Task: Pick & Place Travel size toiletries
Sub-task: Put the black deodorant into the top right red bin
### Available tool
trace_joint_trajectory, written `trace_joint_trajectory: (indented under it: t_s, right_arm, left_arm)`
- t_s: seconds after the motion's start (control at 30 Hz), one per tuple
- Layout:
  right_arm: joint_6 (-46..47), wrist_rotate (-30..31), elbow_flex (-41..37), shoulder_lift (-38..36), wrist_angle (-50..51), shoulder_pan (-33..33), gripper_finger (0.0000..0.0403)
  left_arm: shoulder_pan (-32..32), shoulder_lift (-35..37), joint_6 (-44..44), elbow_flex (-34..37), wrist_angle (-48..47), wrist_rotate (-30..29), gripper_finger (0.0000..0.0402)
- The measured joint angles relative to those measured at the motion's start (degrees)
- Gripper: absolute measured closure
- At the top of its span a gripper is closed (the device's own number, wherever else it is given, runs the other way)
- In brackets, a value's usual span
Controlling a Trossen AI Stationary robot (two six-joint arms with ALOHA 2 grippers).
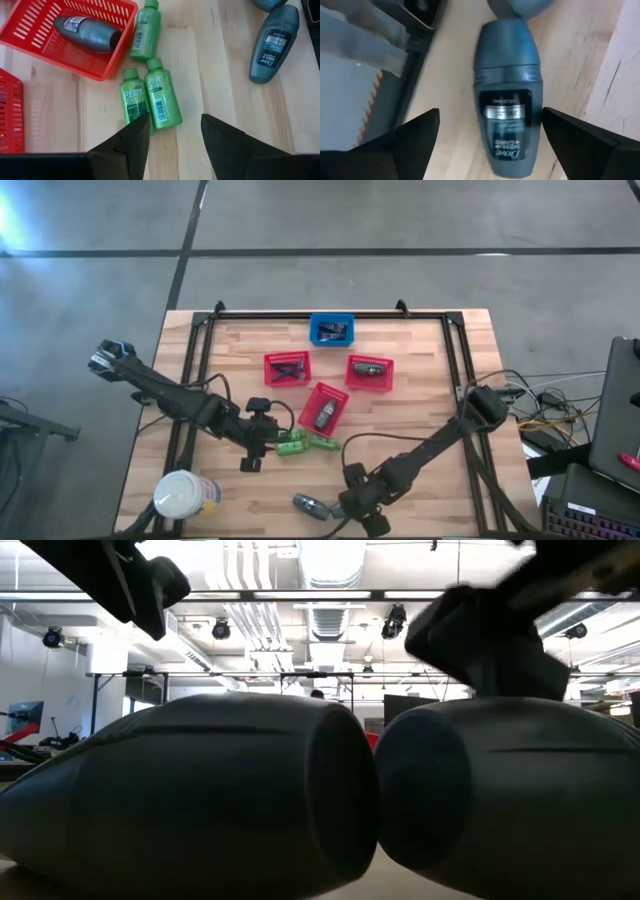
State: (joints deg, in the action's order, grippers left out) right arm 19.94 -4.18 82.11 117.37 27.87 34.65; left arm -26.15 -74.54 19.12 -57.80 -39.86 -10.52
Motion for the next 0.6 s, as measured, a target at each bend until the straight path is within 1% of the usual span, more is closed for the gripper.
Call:
trace_joint_trajectory:
  t_s: [0.17,0.27,0.33,0.43,0.6]
  right_arm:
    - [3.0,1.2,-0.1,1.7,0.3,0.2,0.0081]
    - [3.3,2.8,-0.1,2.8,0.1,0.5,0.0100]
    - [3.6,2.9,-0.1,3.3,-0.3,0.5,0.0115]
    - [4.3,3.1,-0.1,3.5,-0.3,0.6,0.0146]
    - [5.4,3.1,-0.1,2.8,0.0,0.5,0.0208]
  left_arm:
    - [0.0,0.0,0.3,0.0,0.3,0.0,0.0220]
    - [0.0,0.0,0.2,0.0,0.4,-0.1,0.0220]
    - [0.0,0.0,0.4,0.0,0.4,-0.6,0.0220]
    - [0.0,0.0,1.3,0.0,0.4,-1.0,0.0220]
    - [0.0,0.0,2.9,0.0,0.4,-1.1,0.0220]
